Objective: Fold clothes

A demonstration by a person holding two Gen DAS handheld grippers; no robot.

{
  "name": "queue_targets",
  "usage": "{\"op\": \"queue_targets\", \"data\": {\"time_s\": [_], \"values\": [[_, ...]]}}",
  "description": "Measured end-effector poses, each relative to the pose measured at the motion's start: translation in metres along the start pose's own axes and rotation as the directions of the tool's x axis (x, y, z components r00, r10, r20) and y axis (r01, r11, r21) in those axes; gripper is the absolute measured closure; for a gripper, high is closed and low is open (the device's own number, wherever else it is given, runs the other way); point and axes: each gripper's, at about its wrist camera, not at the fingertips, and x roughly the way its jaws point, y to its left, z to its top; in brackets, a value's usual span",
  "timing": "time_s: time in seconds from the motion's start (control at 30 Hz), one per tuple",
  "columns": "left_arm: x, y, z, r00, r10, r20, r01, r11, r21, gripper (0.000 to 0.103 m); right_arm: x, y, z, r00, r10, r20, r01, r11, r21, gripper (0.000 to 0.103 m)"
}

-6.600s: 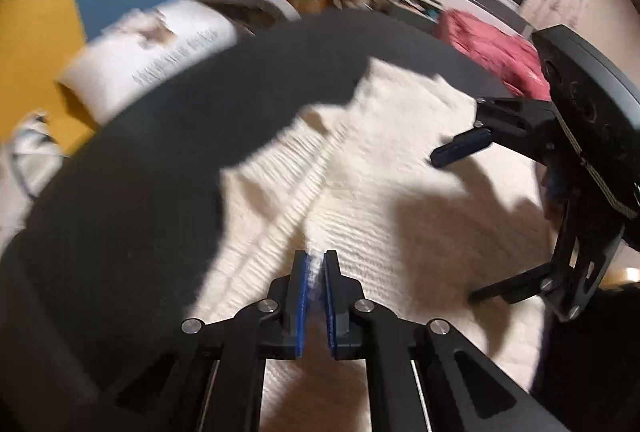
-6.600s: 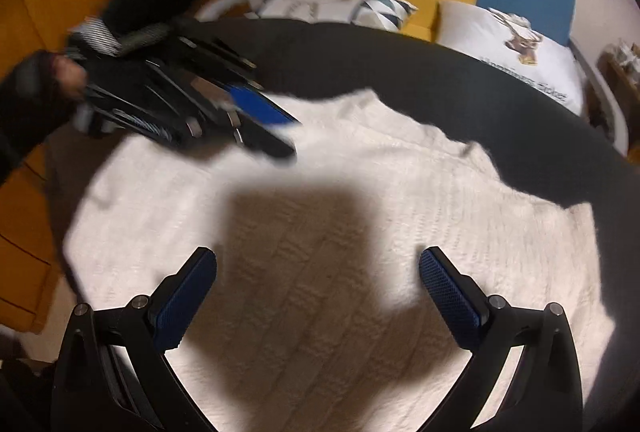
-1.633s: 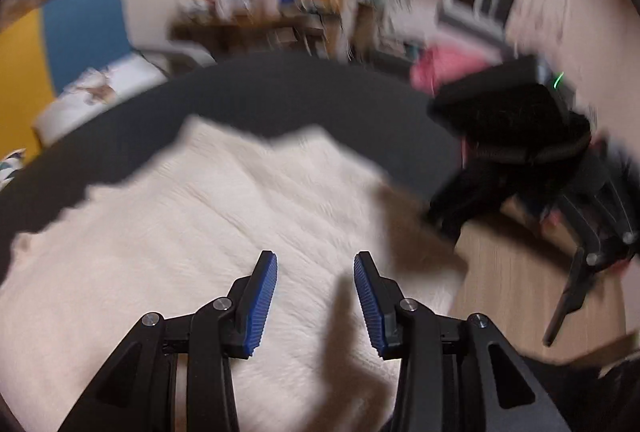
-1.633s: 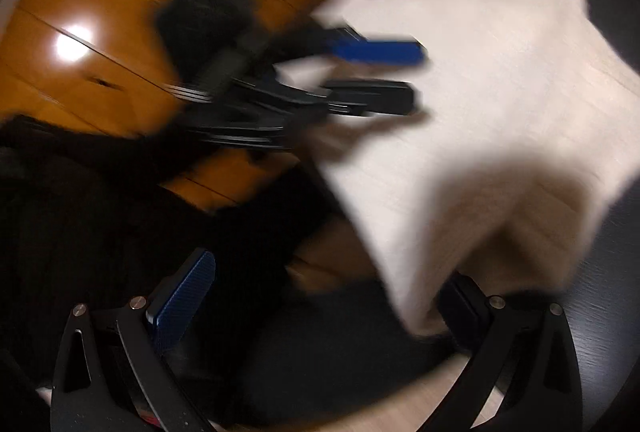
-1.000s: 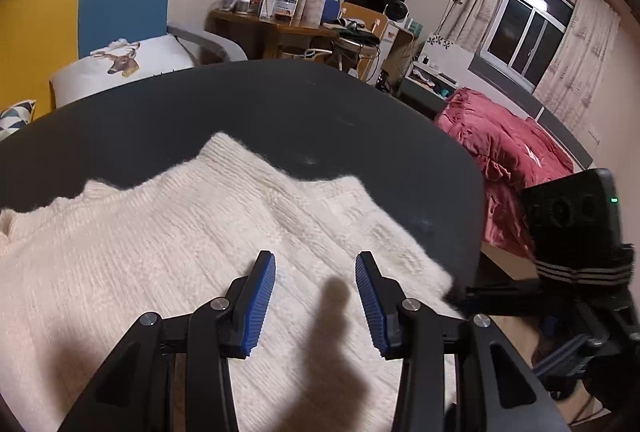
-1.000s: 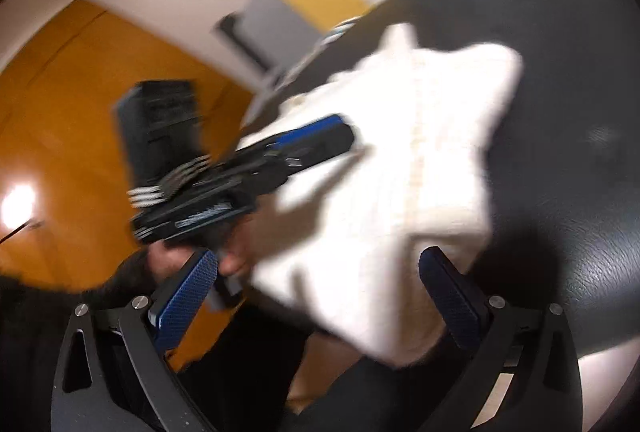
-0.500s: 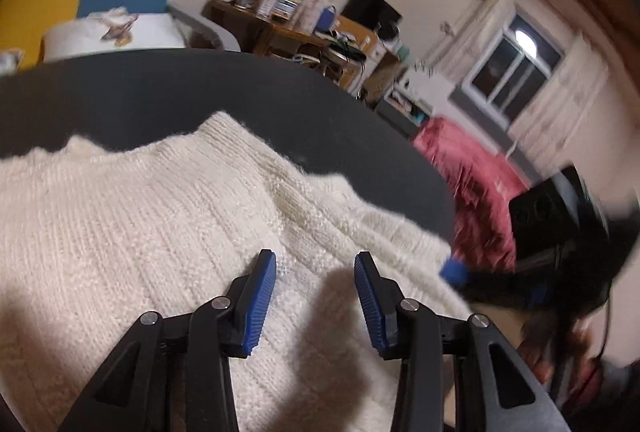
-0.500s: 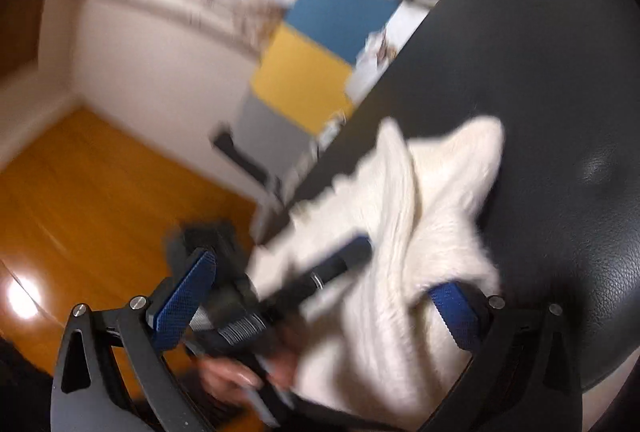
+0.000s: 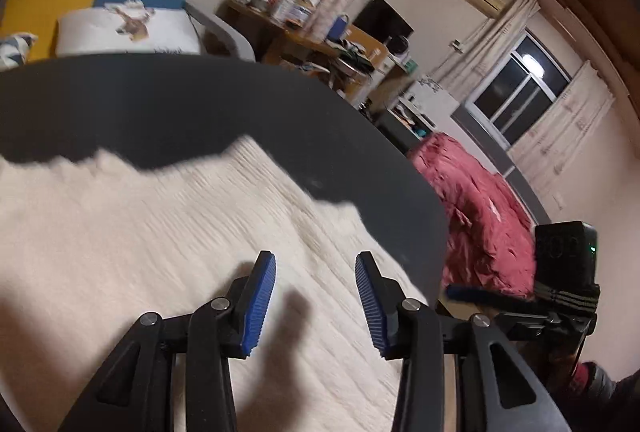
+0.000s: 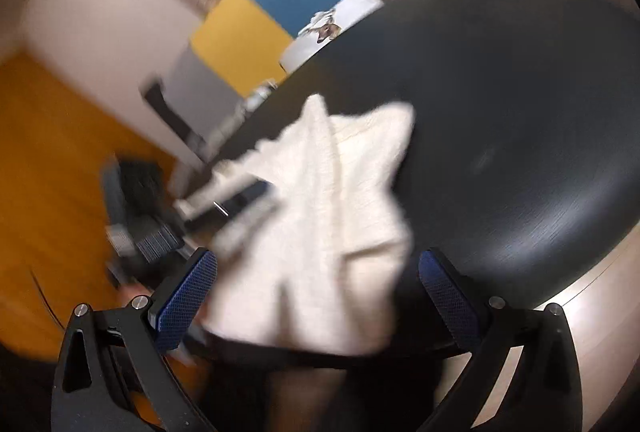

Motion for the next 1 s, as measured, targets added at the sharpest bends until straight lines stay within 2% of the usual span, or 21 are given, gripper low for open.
{"op": "queue_targets", "data": {"time_s": [0.03, 0.1, 0.17, 0.23, 0.27, 0.33, 0.37, 0.4, 0.43, 0.5, 0.6, 0.67, 0.73, 0.8, 0.9, 0.97, 1.0], "values": [[0.002, 0.0, 0.004, 1.0, 0.006, -0.011, -0.005, 1.0, 0.019, 0.061, -0.004, 0.0, 0.006, 0.999, -0.049, -0.014, 0.047, 0.995, -0.085, 0.0], [0.008, -0.001, 0.013, 0.999, 0.016, -0.035, -0.014, 0.998, 0.059, 0.061, -0.001, 0.002, 0.019, 0.998, -0.055, -0.04, 0.048, 0.984, -0.169, 0.0], [0.021, -0.004, 0.016, 0.997, 0.01, -0.081, -0.001, 0.995, 0.105, 0.061, 0.016, 0.005, 0.036, 0.99, 0.07, -0.119, -0.095, 0.973, -0.212, 0.0], [0.038, -0.009, 0.011, 0.989, 0.022, -0.146, 0.0, 0.988, 0.155, 0.061, 0.038, 0.007, 0.045, 0.96, 0.17, -0.224, -0.223, 0.946, -0.235, 0.0], [0.049, -0.011, 0.006, 0.981, 0.059, -0.185, -0.023, 0.981, 0.192, 0.061, 0.05, 0.009, 0.048, 0.938, 0.204, -0.28, -0.275, 0.93, -0.245, 0.0], [0.053, -0.018, 0.003, 0.98, 0.094, -0.177, -0.048, 0.967, 0.251, 0.061, 0.07, -0.002, 0.044, 0.913, 0.165, -0.372, -0.274, 0.926, -0.261, 0.0], [0.051, -0.02, 0.006, 0.979, 0.09, -0.185, -0.041, 0.967, 0.249, 0.061, 0.079, -0.007, 0.043, 0.898, 0.148, -0.414, -0.277, 0.922, -0.27, 0.0], [0.049, -0.021, 0.009, 0.978, 0.081, -0.192, -0.032, 0.969, 0.247, 0.061, 0.075, -0.011, 0.043, 0.888, 0.181, -0.423, -0.319, 0.904, -0.283, 0.0], [0.047, -0.023, 0.012, 0.979, 0.047, -0.196, 0.001, 0.971, 0.238, 0.061, 0.068, -0.014, 0.048, 0.872, 0.193, -0.45, -0.347, 0.892, -0.29, 0.0], [0.046, -0.03, 0.015, 0.973, -0.066, -0.222, 0.117, 0.967, 0.225, 0.061, 0.055, -0.019, 0.059, 0.837, 0.217, -0.503, -0.405, 0.864, -0.3, 0.0], [0.046, -0.04, 0.02, 0.94, -0.226, -0.257, 0.282, 0.938, 0.203, 0.061, 0.036, -0.025, 0.096, 0.783, 0.273, -0.559, -0.513, 0.791, -0.334, 0.0], [0.055, -0.046, 0.017, 0.924, -0.248, -0.293, 0.318, 0.922, 0.221, 0.061, 0.043, -0.025, 0.122, 0.757, 0.285, -0.589, -0.553, 0.759, -0.343, 0.0], [0.065, -0.047, 0.014, 0.897, -0.286, -0.337, 0.368, 0.905, 0.211, 0.061, 0.057, -0.028, 0.143, 0.693, 0.29, -0.66, -0.61, 0.723, -0.324, 0.0], [0.075, -0.045, 0.009, 0.879, -0.288, -0.379, 0.384, 0.9, 0.208, 0.061, 0.077, -0.028, 0.154, 0.651, 0.259, -0.714, -0.635, 0.701, -0.325, 0.0], [0.085, -0.041, 0.0, 0.879, -0.243, -0.411, 0.36, 0.902, 0.237, 0.061, 0.114, -0.02, 0.163, 0.572, 0.221, -0.79, -0.679, 0.668, -0.305, 0.0], [0.085, -0.041, -0.002, 0.883, -0.243, -0.401, 0.361, 0.898, 0.25, 0.061, 0.136, -0.013, 0.161, 0.503, 0.214, -0.838, -0.722, 0.637, -0.271, 0.0], [0.085, -0.041, -0.002, 0.883, -0.248, -0.399, 0.364, 0.897, 0.249, 0.061, 0.144, -0.011, 0.161, 0.476, 0.209, -0.854, -0.734, 0.629, -0.256, 0.0]]}}
